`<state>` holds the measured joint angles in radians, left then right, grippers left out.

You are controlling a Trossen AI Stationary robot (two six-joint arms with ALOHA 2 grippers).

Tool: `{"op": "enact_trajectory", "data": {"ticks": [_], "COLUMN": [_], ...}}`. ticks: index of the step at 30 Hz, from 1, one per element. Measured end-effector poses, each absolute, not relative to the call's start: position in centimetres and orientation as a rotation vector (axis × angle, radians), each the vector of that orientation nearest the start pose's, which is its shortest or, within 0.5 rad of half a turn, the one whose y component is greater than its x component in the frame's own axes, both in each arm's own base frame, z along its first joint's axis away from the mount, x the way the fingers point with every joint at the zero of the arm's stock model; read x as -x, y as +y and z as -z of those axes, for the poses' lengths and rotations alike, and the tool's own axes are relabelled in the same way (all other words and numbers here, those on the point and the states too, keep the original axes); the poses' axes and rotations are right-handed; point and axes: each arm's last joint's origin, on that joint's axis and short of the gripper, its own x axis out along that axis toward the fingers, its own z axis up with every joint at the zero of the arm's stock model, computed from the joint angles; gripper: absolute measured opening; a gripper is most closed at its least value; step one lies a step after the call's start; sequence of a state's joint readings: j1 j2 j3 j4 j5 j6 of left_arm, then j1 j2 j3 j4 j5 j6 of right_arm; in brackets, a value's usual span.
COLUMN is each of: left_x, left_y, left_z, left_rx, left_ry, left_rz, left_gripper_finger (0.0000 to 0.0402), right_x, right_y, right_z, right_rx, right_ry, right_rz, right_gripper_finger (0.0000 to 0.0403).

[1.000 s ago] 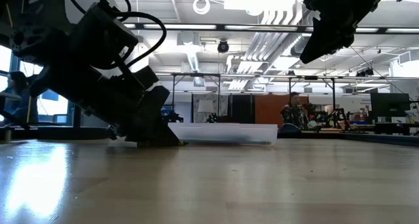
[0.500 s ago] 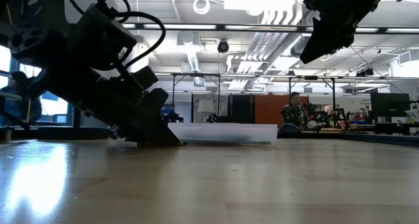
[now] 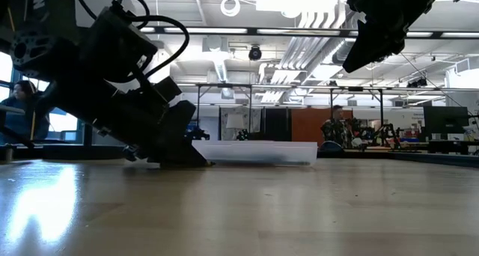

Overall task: Pick & place school supplies into a supply box
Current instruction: Put the green crayon into the pink supply box

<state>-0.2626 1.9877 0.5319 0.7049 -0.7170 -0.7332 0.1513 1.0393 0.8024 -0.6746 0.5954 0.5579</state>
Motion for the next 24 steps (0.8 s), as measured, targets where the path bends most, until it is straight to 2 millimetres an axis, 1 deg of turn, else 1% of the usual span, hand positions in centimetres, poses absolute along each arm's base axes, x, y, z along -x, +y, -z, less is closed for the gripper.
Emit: {"op": "enact_trajectory", "data": {"ticks": [5,10,12,15,17,19,24], "left_x": [-28.1,-29.6,-30.2,-31.2,-31.8,-32.8,-34.8], "left_y": [-5.8,-6.9,-7.5,-8.4,-8.9,-9.3,-9.7], "left_z": [-5.0,-5.8,-6.4,-7.3,-8.2,-9.6,-13.0], "left_rx": [0.363,0.340,0.344,0.361,0.373,0.364,0.185], "left_ry": [0.442,0.419,0.400,0.406,0.410,0.379,0.340], "left_rz": [-0.603,-0.558,-0.537,-0.433,-0.344,-0.283,-0.290], "left_gripper_finger": [0.0037,0.0053,0.0050,0.0038,0.0036,0.0038,0.0052], "right_x": [-19.5,-19.5,-19.5,-19.5,-19.5,-19.5,-19.5], "right_y": [1.3,1.3,1.3,1.3,1.3,1.3,1.3], "right_z": [-25.9,-25.9,-25.9,-25.9,-25.9,-25.9,-25.9], "right_rx": [-0.182,-0.183,-0.183,-0.184,-0.183,-0.183,-0.183], "right_ry": [0.706,0.706,0.706,0.706,0.706,0.706,0.706], "right_rz": [0.630,0.630,0.630,0.629,0.629,0.630,0.629], "right_gripper_finger": [0.0087,0.0087,0.0087,0.0087,0.0087,0.0087,0.0087]}}
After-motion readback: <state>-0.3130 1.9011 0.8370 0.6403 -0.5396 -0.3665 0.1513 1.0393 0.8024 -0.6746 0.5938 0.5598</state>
